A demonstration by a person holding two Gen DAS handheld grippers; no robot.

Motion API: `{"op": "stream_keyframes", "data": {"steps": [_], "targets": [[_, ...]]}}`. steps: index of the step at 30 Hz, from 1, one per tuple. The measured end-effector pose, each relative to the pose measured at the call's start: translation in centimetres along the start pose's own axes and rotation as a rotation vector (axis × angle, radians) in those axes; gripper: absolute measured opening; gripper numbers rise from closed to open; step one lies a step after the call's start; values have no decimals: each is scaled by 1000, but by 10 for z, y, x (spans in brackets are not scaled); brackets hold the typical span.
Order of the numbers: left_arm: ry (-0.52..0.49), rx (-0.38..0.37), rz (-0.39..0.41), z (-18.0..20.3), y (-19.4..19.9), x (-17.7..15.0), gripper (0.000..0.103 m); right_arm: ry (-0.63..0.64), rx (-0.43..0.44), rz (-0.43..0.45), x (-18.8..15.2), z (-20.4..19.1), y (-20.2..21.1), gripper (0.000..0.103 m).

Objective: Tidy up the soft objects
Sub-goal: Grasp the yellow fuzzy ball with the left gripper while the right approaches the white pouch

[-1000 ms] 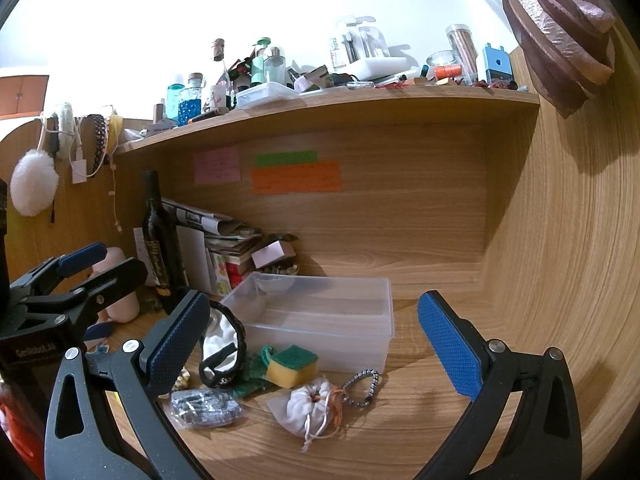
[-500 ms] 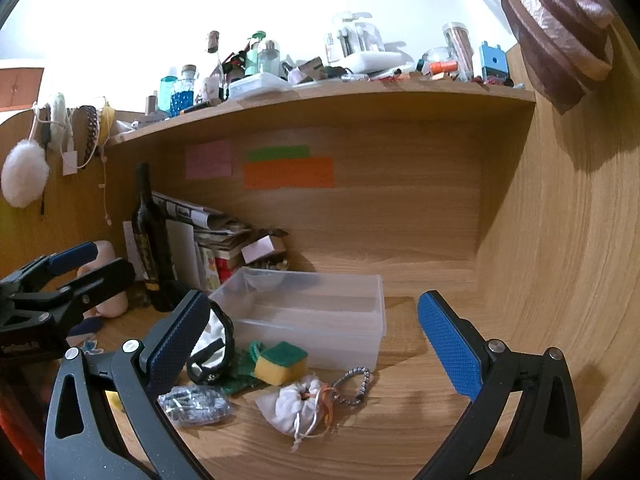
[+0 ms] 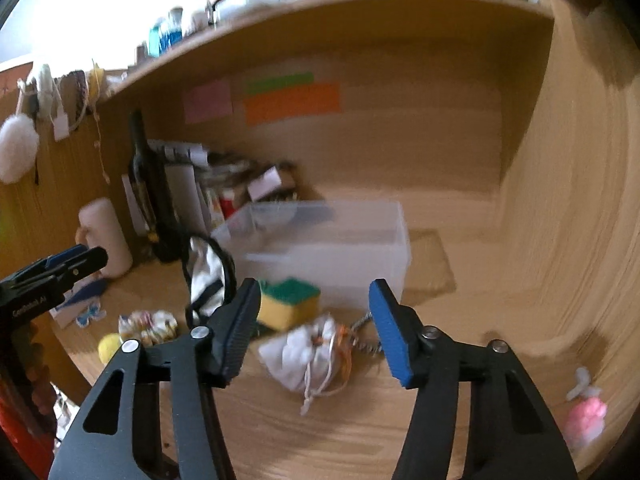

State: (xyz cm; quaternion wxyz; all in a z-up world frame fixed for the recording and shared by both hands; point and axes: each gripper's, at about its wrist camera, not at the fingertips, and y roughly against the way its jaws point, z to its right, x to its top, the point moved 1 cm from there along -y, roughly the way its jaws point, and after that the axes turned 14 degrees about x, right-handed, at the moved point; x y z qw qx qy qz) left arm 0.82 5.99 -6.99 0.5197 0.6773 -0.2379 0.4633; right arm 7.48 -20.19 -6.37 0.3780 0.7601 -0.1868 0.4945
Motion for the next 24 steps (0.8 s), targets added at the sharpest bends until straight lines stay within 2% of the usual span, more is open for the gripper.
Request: {"op": "stream_keyframes", "data": {"steps": [4, 13, 17, 19, 21, 24], "targets": [[25, -12, -117, -9, -16, -21, 57, -24, 13, -68, -15, 1, -16, 52], [7, -5, -256, -13, -33, -62, 57, -95, -9, -182, -41, 14, -38, 52], [7, 0, -297, -17, -37, -75, 57, -108, 3, -219, -45, 16, -46, 53], [1, 15, -280, -16, -34, -77, 56, -104, 12, -234, -45, 14, -51, 54], [-2, 19, -275, -15, -33, -78, 45, -94, 18, -243, -45, 11, -55, 54], [-3, 16, -262, -14, -35, -75, 45, -91, 41, -257, -42, 7, -63, 55]]}}
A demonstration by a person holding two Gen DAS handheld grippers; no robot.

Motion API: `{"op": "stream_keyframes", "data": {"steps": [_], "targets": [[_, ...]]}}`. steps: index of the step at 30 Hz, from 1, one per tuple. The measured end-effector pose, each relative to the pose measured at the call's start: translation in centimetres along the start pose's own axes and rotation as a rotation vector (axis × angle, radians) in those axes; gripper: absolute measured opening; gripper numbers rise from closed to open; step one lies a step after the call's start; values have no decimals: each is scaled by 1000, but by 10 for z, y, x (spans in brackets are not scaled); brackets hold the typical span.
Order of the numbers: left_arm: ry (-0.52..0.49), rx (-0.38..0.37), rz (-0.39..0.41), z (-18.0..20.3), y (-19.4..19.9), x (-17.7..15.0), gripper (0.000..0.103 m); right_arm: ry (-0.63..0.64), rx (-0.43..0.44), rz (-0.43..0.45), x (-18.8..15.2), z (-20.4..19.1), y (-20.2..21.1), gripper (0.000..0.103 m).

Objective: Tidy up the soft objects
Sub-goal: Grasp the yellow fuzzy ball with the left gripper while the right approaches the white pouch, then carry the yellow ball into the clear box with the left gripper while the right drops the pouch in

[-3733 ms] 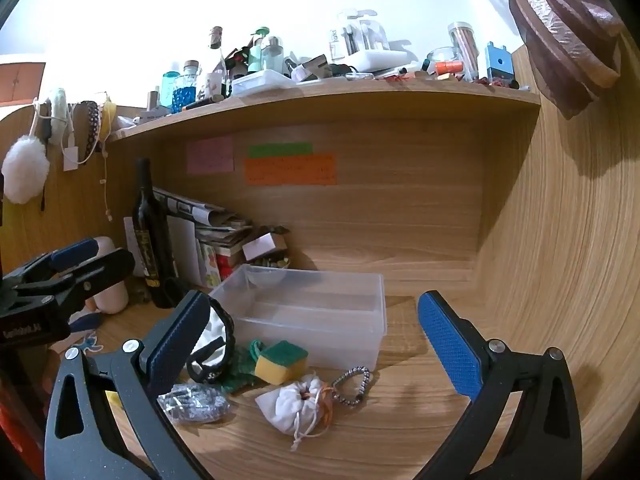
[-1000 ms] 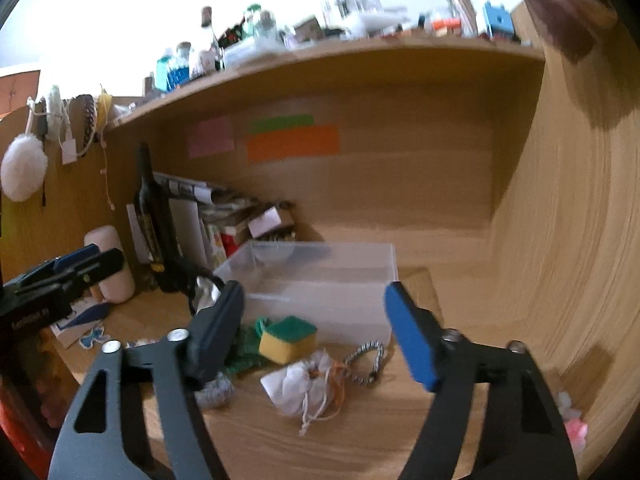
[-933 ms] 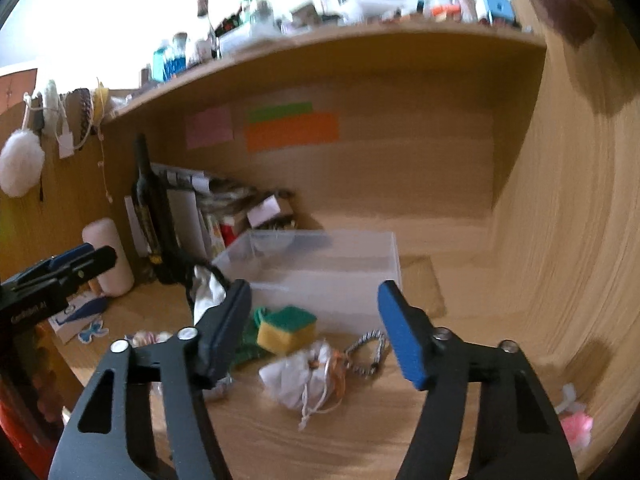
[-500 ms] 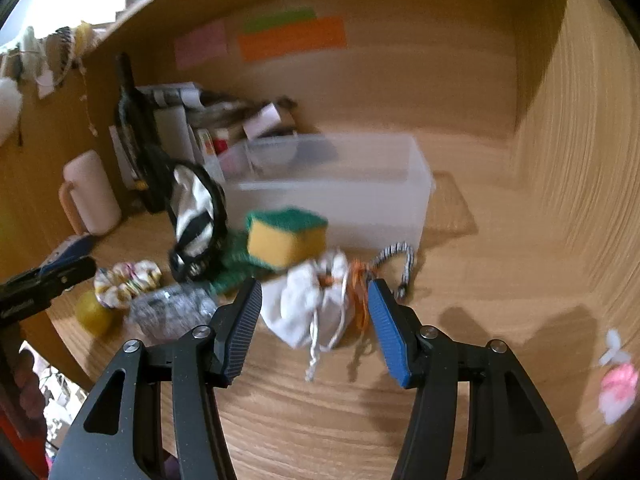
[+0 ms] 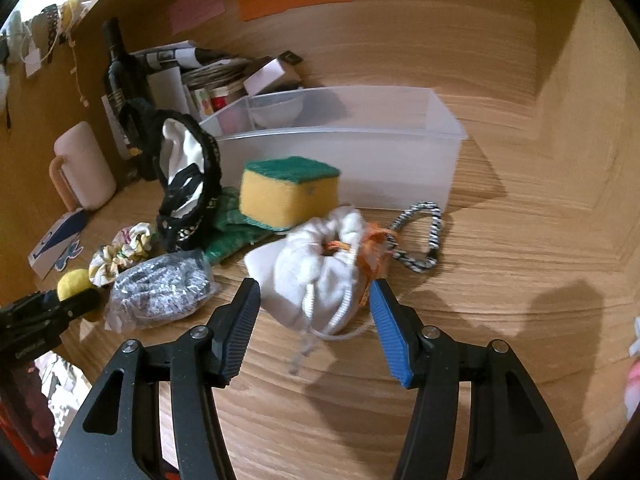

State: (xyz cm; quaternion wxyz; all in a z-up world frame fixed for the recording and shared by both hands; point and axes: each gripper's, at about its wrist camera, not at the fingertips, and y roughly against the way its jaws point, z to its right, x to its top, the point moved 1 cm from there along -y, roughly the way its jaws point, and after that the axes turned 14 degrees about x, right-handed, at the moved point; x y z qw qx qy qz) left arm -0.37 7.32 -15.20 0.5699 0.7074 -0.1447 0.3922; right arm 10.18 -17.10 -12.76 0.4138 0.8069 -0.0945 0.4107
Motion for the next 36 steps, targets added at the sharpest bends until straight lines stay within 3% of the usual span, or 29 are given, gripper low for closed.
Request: {"op": "stream_keyframes", "data": {"steps": [3, 9, 11, 13, 18, 28, 36], "targets": [[-6, 2, 34, 1, 9, 5, 45, -18, 6, -5, 3, 1, -6, 73], [17, -9, 119, 0, 32, 25, 45, -12, 33, 29, 11, 0, -7, 75], [20, -20, 145, 3, 36, 33, 45, -13, 22, 7, 12, 0, -11, 64], [25, -37, 166, 6, 39, 42, 45, -10, 7, -17, 11, -1, -16, 45], [34, -108, 228, 15, 48, 70, 45, -8, 14, -24, 9, 1, -10, 26], [35, -204, 288, 40, 58, 121, 45, 71, 15, 109, 30, -10, 48, 25], [1, -209, 334, 62, 57, 158, 45, 151, -4, 228, 69, -21, 77, 25]]}}
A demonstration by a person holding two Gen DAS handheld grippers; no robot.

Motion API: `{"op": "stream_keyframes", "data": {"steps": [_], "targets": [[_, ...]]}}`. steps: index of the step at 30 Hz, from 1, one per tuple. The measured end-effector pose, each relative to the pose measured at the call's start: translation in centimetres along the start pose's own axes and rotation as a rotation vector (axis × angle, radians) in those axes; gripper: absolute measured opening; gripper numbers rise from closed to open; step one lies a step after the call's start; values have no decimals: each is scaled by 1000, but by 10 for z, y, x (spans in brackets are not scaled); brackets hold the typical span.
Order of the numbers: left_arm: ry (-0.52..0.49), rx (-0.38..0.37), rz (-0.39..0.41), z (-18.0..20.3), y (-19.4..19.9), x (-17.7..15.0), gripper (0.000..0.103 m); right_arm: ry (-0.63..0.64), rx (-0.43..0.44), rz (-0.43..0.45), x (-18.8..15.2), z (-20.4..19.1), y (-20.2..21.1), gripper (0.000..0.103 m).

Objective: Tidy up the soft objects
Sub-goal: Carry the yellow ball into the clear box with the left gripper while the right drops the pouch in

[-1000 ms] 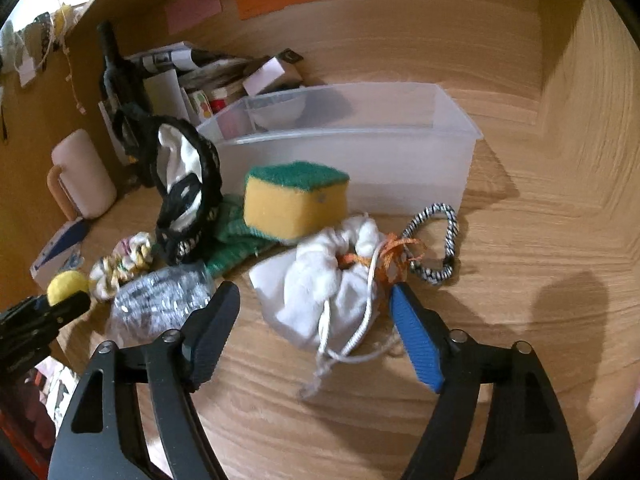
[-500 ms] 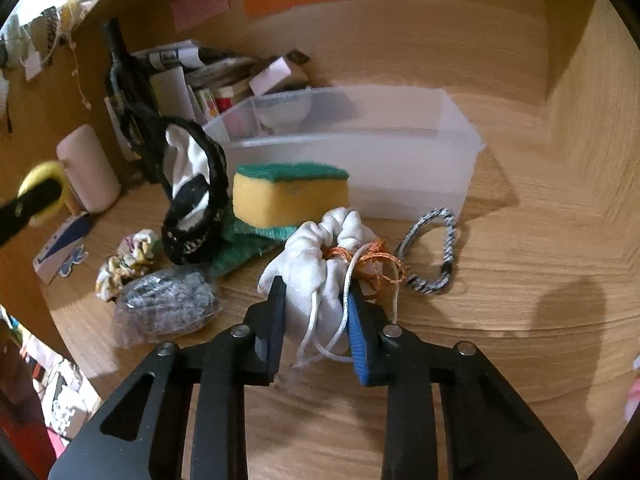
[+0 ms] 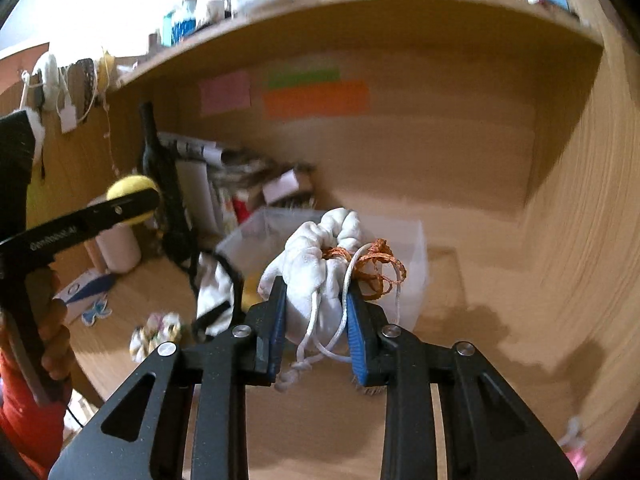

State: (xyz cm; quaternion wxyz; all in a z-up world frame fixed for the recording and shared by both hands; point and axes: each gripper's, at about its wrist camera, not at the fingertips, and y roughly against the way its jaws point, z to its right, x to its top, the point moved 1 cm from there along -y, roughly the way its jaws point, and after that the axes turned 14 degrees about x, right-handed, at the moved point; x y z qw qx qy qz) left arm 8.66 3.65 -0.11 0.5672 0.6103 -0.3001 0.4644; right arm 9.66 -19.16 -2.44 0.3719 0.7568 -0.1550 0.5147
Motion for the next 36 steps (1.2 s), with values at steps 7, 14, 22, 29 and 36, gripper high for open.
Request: {"op": "stream_keyframes", "data": {"steps": [7, 14, 22, 29, 36], "targets": [[-22, -31, -39, 12, -37, 29, 45, 40, -23, 52, 31, 4, -3, 25], [-84, -20, -144, 31, -87, 35, 45, 34, -30, 0, 46, 13, -43, 25], [-135, -45, -360, 46, -147, 17, 45, 3, 16, -156, 39, 27, -103, 25], [-165, -30, -450, 48, -174, 2, 45, 16, 31, -289, 18, 32, -139, 25], [-182, -28, -452, 52, -174, 1, 65, 1, 7, -331, 13, 36, -152, 28]]}}
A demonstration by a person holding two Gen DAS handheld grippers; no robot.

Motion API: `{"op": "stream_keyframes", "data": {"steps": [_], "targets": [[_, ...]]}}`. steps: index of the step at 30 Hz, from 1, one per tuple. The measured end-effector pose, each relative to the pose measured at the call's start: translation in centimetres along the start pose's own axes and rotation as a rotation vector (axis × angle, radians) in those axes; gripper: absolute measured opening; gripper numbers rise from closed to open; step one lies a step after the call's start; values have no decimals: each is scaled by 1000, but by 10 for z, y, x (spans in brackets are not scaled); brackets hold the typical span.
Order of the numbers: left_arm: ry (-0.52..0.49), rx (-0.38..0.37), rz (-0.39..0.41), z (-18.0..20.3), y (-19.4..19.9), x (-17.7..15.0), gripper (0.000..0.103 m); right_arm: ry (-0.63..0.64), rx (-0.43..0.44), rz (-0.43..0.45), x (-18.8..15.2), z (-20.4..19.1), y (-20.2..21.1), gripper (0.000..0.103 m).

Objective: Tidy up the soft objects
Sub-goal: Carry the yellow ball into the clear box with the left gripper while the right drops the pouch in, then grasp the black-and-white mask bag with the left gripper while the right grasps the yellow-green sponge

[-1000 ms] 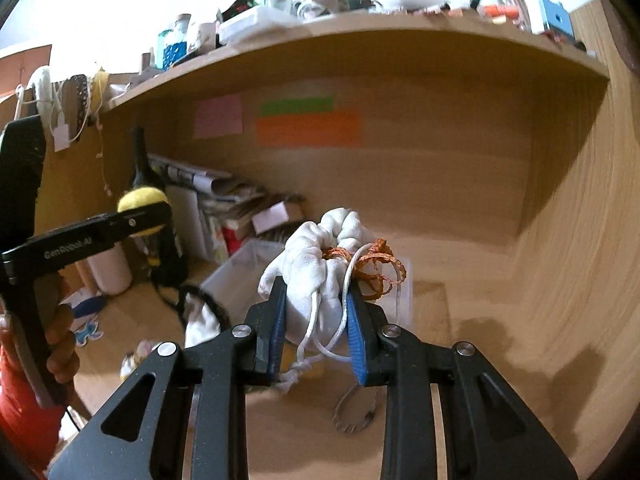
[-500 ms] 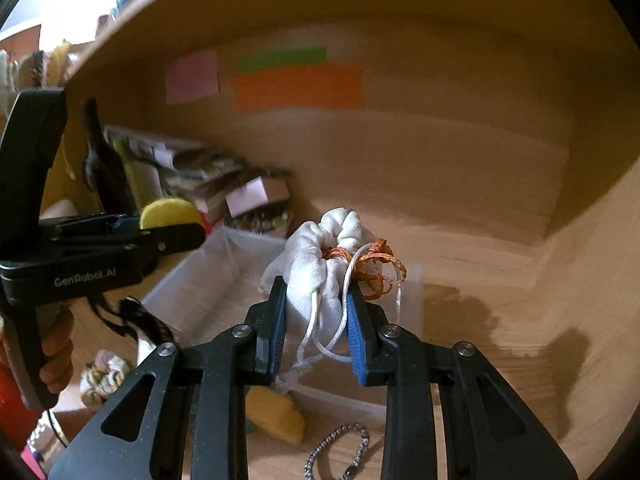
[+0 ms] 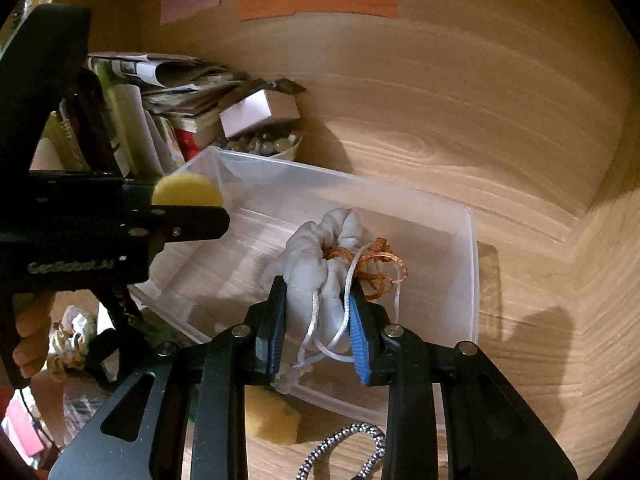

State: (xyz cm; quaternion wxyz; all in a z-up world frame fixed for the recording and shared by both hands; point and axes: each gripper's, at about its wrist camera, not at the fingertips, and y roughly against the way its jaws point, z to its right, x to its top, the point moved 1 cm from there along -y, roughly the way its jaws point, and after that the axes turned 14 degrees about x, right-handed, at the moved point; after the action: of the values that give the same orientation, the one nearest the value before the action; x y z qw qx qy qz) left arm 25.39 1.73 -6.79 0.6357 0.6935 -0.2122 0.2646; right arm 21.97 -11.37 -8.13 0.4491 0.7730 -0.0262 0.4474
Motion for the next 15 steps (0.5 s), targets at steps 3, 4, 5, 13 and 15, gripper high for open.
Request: {"op": "stream_keyframes", "data": {"steps": [3, 4, 5, 13, 15], "targets": [[-5, 5, 28, -1, 7, 0, 68, -18, -27, -9, -1, 1, 1, 34], [-6, 3, 35, -1, 11, 0, 69, -19, -29, -11, -1, 2, 1, 37], [-4, -1, 42, -2, 14, 0, 69, -18, -32, -5, -2, 2, 2, 38], [21, 20, 156, -14, 57, 1, 86, 12, -56, 88, 1, -11, 33, 60], [27, 33, 202, -18, 72, -2, 93, 21, -63, 125, 1, -17, 46, 66]]}}
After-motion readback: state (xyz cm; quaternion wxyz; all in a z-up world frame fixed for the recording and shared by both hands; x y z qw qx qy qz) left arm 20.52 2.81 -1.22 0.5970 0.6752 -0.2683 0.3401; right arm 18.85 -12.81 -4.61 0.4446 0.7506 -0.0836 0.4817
